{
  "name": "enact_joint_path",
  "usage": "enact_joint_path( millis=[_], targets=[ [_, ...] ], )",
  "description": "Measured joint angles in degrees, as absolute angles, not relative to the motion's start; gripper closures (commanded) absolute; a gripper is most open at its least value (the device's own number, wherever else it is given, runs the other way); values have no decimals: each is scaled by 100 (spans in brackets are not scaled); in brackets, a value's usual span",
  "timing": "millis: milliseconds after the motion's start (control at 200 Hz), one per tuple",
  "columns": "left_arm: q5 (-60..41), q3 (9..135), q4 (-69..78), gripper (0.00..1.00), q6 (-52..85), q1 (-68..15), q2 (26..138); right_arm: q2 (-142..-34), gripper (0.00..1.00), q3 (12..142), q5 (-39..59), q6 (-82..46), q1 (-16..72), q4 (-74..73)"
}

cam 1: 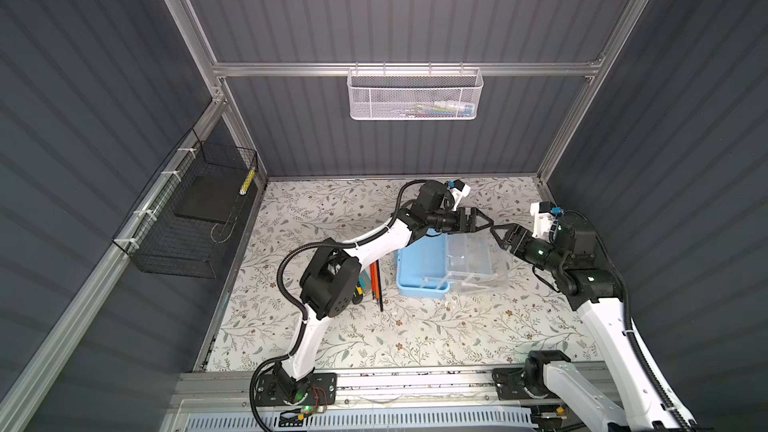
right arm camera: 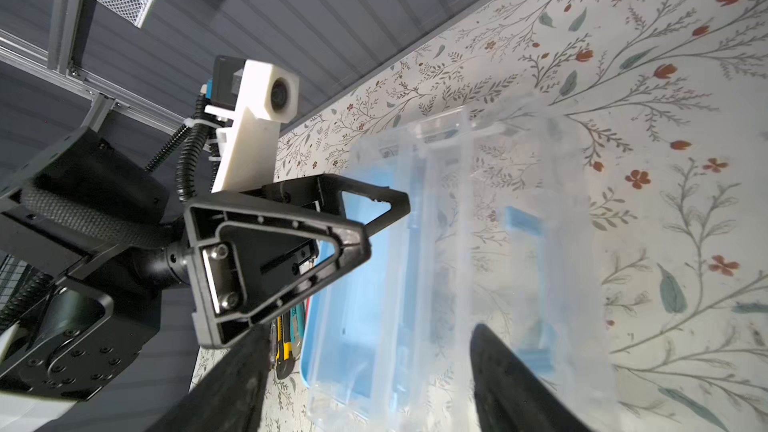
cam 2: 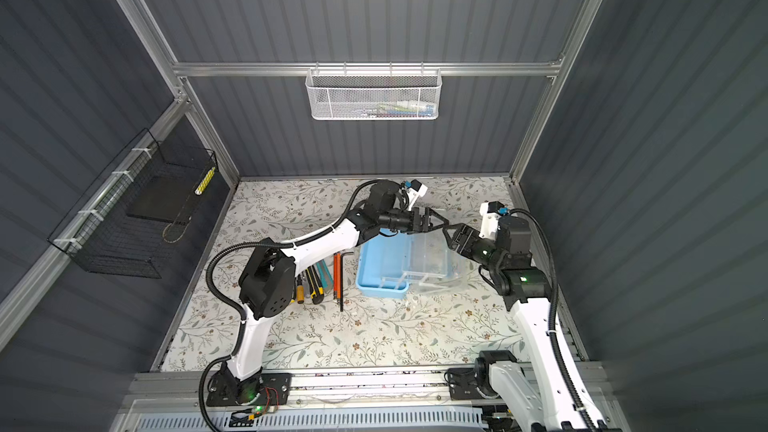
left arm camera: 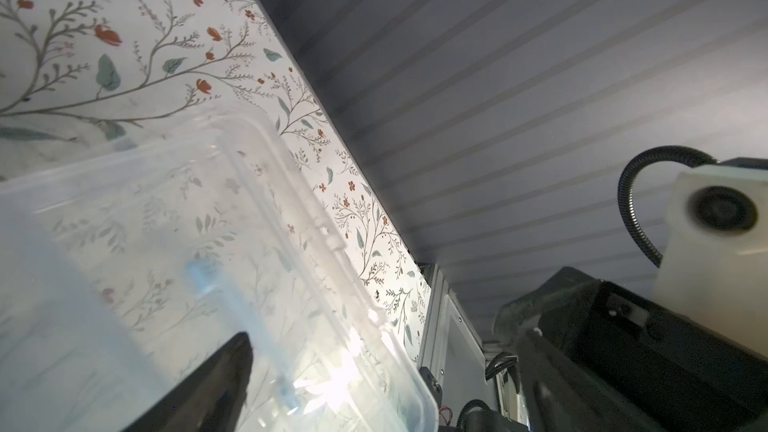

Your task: Pack the tool kit

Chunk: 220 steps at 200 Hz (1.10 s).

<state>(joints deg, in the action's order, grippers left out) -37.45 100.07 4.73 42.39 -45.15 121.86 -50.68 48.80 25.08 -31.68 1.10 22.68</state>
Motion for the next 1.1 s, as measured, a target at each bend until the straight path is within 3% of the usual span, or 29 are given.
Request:
enact_joint_path(
  millis=[490,870,1101],
  targets=[
    [-3203,8600,596,0,3837,-3656,10436,-5841,28,5153,2235,-3020,816,2381],
    [-757,6639,-851,4,3015,-3586,8739,-6742,29,5885,1756,-2670,1702,2567],
    [-248,5723,-1074,5,3044,-3583,8595,-7196,29,5905,1787,-2650,2021,2628]
  ],
)
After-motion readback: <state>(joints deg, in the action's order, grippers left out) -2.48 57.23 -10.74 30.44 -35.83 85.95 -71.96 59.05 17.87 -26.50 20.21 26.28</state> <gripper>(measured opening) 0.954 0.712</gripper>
